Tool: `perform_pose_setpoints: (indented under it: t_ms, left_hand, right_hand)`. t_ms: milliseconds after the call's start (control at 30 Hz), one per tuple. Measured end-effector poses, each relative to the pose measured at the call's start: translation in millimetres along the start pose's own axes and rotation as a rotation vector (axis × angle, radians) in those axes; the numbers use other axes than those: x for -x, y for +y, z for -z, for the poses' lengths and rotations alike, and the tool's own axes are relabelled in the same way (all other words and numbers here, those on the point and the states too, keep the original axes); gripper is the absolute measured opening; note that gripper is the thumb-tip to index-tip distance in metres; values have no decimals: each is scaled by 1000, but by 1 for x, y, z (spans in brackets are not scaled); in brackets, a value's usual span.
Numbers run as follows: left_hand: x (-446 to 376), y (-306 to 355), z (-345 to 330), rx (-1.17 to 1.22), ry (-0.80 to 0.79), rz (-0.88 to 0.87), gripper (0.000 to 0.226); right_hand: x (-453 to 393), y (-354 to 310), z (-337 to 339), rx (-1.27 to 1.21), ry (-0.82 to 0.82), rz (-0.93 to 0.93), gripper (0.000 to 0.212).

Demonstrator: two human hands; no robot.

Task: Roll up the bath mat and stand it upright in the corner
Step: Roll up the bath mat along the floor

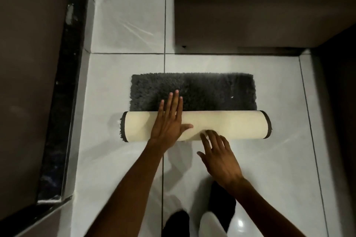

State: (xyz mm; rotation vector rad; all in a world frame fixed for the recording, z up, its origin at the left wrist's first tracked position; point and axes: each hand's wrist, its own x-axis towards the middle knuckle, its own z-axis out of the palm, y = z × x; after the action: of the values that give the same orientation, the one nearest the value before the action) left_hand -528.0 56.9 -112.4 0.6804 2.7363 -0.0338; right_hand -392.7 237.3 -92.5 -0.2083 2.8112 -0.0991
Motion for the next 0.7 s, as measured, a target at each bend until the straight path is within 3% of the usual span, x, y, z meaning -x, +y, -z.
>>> perform_pose_setpoints:
  t_ms: [100, 233, 300, 400, 533, 633, 700]
  left_hand:
    - [-10, 5, 8, -10, 184, -10, 83]
    - [6, 18, 8, 235, 421, 118, 52]
    - [15, 23, 6, 444, 463, 230, 39]
    - [11, 35, 11, 1043, 348, 542, 51]
    - [-24, 39, 10, 1590, 259, 917, 60]
    - [-63, 28, 7, 2017, 111, 980, 50]
    - [-82, 25, 8, 2204, 131, 977, 54]
  right_hand:
    - [-30, 9, 10, 14, -51, 15, 79]
    - [-95, 25, 31, 44, -112, 22, 105]
    - [-129, 32, 43, 20, -137, 13, 115]
    - [-172, 42, 56, -30, -122, -13, 123]
    - [-215, 57, 61, -96, -48, 2, 118]
    - [-253, 72, 62, -171, -38, 21, 112]
    - [-270, 79, 62, -213, -75, 23, 107]
